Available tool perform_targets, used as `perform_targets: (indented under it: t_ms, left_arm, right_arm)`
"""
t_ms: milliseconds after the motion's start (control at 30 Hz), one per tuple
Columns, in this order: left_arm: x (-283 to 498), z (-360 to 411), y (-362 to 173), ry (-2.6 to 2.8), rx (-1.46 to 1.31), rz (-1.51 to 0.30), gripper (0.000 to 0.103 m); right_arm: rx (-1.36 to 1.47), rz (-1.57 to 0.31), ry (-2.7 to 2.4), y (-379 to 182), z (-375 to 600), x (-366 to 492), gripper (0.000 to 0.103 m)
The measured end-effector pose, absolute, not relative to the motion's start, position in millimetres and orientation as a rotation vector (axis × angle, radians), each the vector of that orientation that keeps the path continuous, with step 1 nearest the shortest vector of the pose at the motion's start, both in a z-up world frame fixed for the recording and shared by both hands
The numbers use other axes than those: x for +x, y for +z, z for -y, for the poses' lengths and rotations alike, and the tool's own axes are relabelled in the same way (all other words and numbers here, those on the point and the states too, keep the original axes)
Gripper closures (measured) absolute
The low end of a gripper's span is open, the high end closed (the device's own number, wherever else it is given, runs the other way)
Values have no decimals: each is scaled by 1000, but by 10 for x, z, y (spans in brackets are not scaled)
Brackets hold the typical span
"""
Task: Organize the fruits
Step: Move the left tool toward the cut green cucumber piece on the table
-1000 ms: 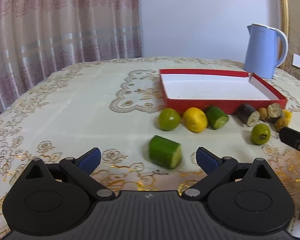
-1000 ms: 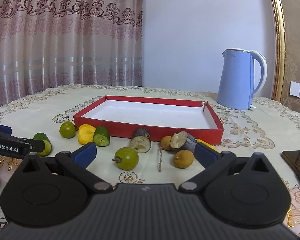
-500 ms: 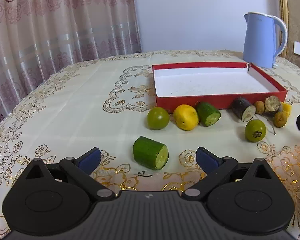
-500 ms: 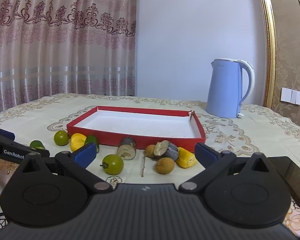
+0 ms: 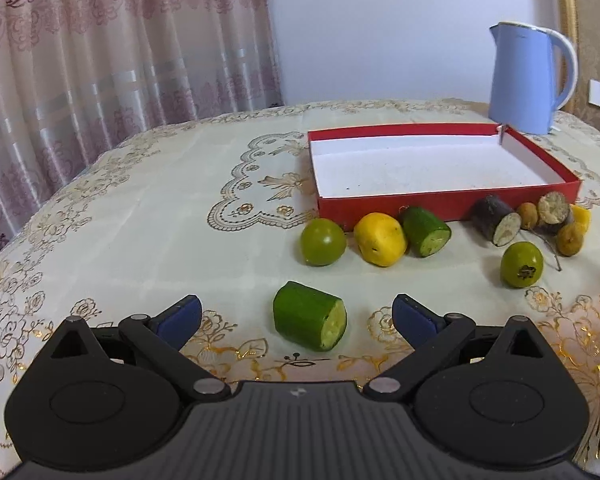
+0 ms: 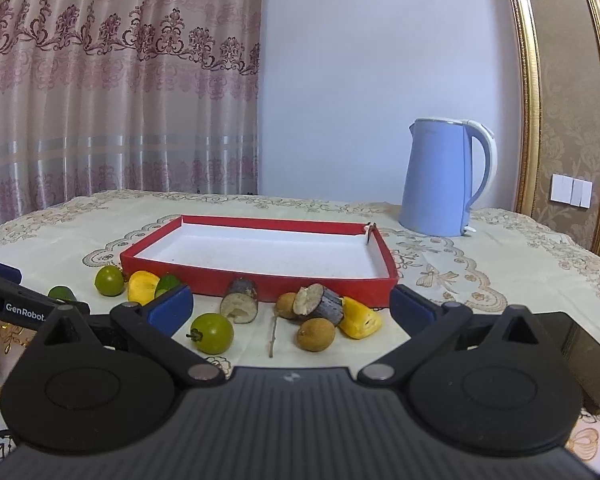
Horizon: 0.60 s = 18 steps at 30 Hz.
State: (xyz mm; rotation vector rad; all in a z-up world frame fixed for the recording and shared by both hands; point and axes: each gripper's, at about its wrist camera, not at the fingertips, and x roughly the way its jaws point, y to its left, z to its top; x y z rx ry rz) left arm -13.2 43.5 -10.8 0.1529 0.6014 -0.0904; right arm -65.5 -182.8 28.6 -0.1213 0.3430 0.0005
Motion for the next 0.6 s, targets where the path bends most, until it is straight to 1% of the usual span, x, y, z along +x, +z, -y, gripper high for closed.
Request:
perform_targets:
  t_ms: [233,500,600]
  left_arm:
    - [-247,-650,-53,-151,174,-564,1]
    - [-187,-603,-65,-169,222,-543,2]
    - [-167,-593,-95,-170,240,-549,8]
  right_arm:
    - [-63,-338,10,286,1875,-611,0]
    - [-74,-326,12,298,1842,-638,0]
    - [-65,-319,10,314,1861,-650,0]
